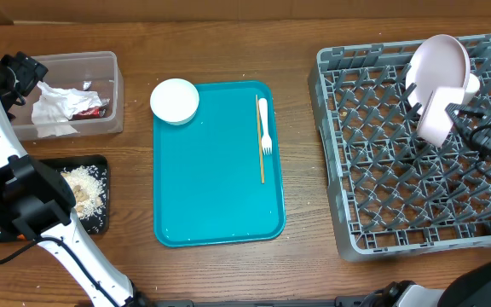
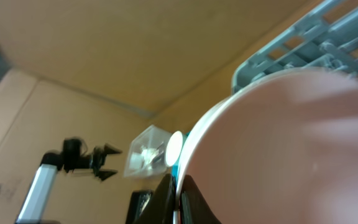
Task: Sort waste into correct bins and load items into the dishwasher rack
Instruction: 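Carry the pink bowl into the dish rack and release it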
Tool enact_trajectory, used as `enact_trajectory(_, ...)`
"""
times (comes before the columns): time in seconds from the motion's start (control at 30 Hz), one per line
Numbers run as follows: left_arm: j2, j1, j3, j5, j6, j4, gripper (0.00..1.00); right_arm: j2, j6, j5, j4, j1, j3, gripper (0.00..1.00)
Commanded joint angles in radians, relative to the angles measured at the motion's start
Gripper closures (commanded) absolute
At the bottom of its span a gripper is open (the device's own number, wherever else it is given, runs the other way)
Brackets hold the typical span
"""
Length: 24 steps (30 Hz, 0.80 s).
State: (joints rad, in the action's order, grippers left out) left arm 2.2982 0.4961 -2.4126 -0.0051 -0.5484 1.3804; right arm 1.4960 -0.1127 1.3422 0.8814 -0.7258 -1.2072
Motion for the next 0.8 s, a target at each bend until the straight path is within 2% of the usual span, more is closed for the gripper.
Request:
enact_trajectory(0.0, -0.013, -0.006, 0.003, -0.013, -0.006, -0.001, 0.0, 0.011, -0.018, 0.135, -0.087, -0.001, 0.072, 0.96)
enact_trajectory(0.23, -0.013, -0.006, 0.003, -0.013, -0.006, -0.001, 0.0, 0.085, -0.019, 0.143, -0.206, -0.001, 0.095, 0.96)
enact_trajectory(0.67, -0.013, -0.006, 0.003, -0.013, -0.006, -0.001, 0.0, 0.209, -0.019, 0.102, -0.183, -0.002, 0.096, 0.96)
enact_trajectory(0.77, -0.013, -0.006, 0.003, -0.013, -0.006, -0.001, 0.0, 0.22, -0.018, 0.031, -0.168, -0.003, 0.096, 0.96)
